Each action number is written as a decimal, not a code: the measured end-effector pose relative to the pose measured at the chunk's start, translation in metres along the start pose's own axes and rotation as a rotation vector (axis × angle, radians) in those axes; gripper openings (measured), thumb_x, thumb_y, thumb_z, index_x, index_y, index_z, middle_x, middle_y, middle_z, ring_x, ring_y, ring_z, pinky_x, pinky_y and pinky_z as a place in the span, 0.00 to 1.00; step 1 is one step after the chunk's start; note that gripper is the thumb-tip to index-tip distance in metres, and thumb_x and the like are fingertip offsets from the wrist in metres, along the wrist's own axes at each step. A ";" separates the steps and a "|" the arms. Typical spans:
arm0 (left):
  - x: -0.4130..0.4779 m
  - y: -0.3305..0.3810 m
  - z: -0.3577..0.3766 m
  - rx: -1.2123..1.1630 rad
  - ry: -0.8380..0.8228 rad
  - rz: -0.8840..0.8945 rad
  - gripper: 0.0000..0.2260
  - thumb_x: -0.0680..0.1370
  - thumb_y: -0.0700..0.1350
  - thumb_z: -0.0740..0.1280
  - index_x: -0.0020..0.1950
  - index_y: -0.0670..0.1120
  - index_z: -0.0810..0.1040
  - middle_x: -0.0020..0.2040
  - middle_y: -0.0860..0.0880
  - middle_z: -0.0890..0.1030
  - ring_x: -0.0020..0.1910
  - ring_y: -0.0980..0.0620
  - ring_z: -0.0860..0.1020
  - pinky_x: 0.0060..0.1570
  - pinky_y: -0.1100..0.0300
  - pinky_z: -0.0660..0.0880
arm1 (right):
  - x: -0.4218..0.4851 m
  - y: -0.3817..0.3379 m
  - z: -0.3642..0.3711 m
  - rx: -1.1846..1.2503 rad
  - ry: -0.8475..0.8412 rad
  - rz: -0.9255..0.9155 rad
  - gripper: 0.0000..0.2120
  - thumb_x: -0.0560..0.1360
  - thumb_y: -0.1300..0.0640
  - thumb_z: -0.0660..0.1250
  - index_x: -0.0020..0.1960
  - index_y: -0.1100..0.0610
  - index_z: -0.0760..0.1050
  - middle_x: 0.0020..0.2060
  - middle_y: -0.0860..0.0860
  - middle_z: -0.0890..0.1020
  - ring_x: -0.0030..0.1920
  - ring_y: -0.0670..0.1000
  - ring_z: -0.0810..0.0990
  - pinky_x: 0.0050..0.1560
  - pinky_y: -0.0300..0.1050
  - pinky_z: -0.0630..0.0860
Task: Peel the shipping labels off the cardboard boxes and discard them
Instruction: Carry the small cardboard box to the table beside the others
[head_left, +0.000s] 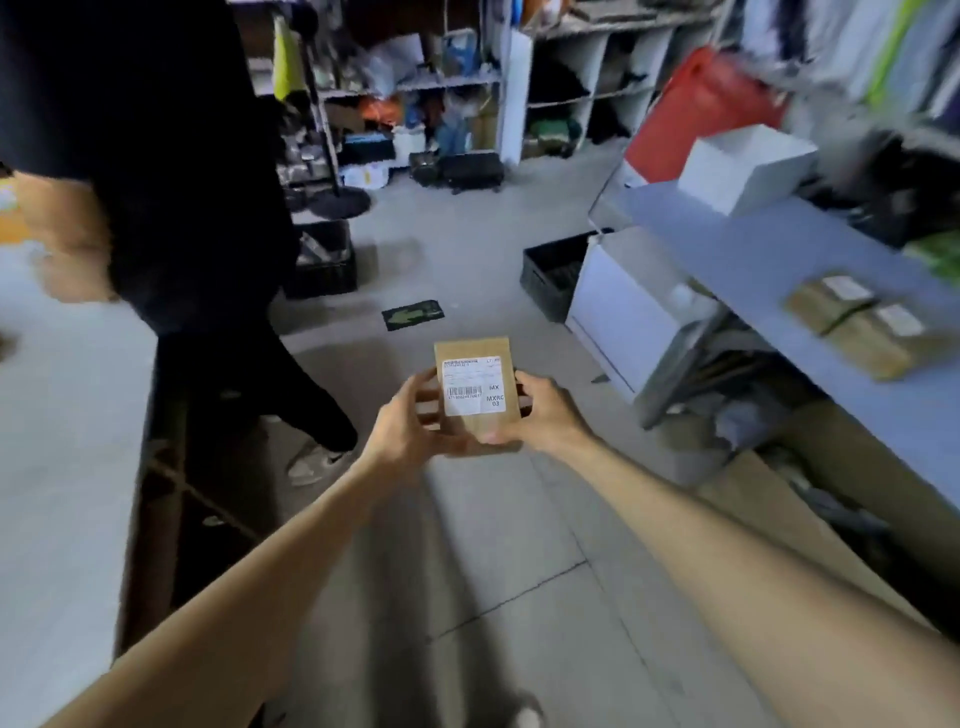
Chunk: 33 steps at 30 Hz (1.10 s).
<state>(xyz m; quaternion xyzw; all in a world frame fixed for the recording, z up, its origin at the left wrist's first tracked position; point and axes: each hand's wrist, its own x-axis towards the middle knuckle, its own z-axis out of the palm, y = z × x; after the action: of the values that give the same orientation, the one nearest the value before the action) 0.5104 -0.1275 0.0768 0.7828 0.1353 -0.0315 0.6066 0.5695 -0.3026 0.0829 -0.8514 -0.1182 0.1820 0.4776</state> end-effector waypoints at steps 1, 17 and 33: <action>0.013 0.010 0.027 0.023 -0.051 0.020 0.48 0.53 0.43 0.81 0.70 0.47 0.66 0.55 0.52 0.76 0.49 0.50 0.79 0.48 0.54 0.79 | -0.004 0.015 -0.026 0.003 0.050 0.018 0.37 0.56 0.57 0.83 0.63 0.53 0.75 0.55 0.46 0.82 0.53 0.45 0.79 0.46 0.34 0.75; 0.161 0.136 0.385 0.139 -0.813 0.215 0.42 0.61 0.30 0.77 0.71 0.48 0.65 0.55 0.48 0.76 0.51 0.45 0.77 0.42 0.57 0.78 | -0.055 0.186 -0.305 0.246 0.743 0.372 0.24 0.63 0.66 0.77 0.58 0.57 0.78 0.51 0.50 0.84 0.49 0.48 0.82 0.42 0.35 0.79; 0.282 0.207 0.593 0.248 -1.127 0.266 0.45 0.58 0.35 0.81 0.71 0.51 0.66 0.59 0.49 0.78 0.54 0.48 0.80 0.48 0.55 0.80 | -0.011 0.279 -0.473 0.136 1.005 0.609 0.29 0.63 0.58 0.79 0.62 0.55 0.76 0.54 0.51 0.82 0.53 0.51 0.80 0.47 0.38 0.75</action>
<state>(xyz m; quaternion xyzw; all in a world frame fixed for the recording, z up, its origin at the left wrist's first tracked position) 0.9017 -0.6940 0.0553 0.7208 -0.3116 -0.3817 0.4875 0.7674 -0.8151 0.0716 -0.7962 0.3841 -0.1078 0.4549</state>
